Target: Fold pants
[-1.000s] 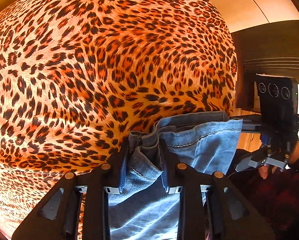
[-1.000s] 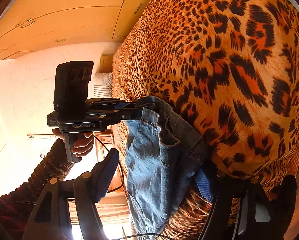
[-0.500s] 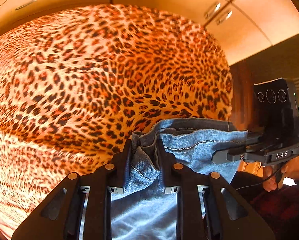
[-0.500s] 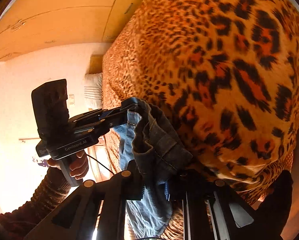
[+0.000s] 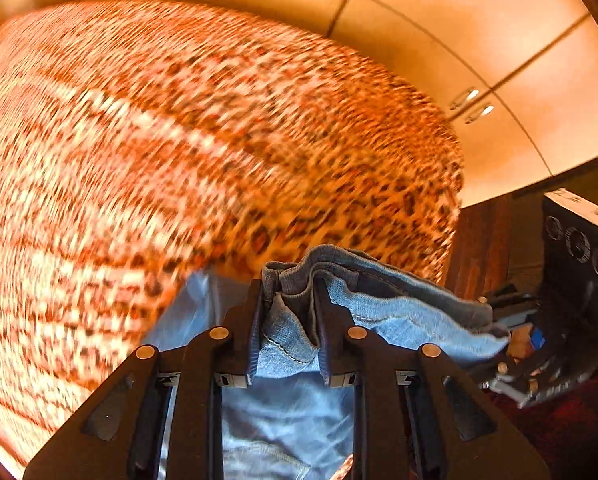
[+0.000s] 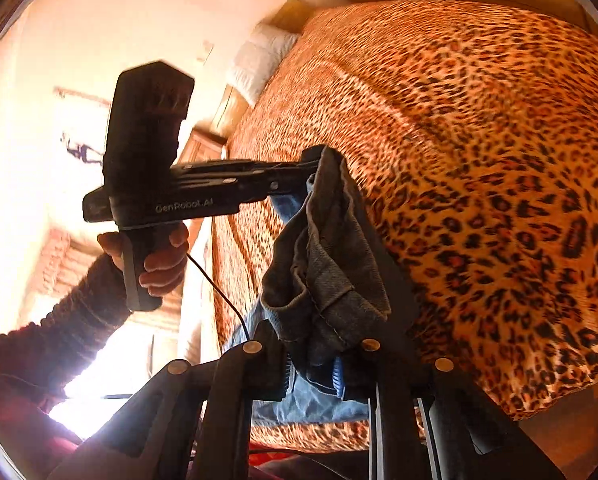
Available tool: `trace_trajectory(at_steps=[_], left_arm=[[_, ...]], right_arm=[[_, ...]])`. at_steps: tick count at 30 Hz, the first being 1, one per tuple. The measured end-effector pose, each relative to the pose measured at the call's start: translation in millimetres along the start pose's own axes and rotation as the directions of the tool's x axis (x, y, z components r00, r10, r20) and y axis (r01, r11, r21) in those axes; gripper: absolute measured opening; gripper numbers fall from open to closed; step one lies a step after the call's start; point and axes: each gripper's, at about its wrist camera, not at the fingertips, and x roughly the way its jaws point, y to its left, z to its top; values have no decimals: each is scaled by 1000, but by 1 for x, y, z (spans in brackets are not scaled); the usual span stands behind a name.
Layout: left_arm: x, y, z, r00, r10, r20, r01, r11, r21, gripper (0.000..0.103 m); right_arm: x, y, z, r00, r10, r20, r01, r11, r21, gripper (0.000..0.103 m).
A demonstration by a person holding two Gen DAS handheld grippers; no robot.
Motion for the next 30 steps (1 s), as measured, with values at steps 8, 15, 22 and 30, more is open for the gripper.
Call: trace_trajectory(at_steps=[8, 15, 22, 30], left_arm=[[8, 64, -108, 993, 58, -105, -89, 941, -328, 28], [-40, 85, -205, 993, 115, 9, -86, 783, -616, 39], [-21, 30, -252, 973, 23, 230, 179, 554, -813, 52], [34, -24, -233, 969, 108, 223, 191, 249, -949, 55]], right_arm=[[131, 69, -56, 902, -245, -357, 108, 926, -361, 55], [121, 100, -26, 887, -247, -391, 27, 871, -490, 61], [104, 59, 102, 922, -194, -334, 46, 914, -404, 68], [183, 70, 122, 799, -270, -537, -186, 739, -648, 68]])
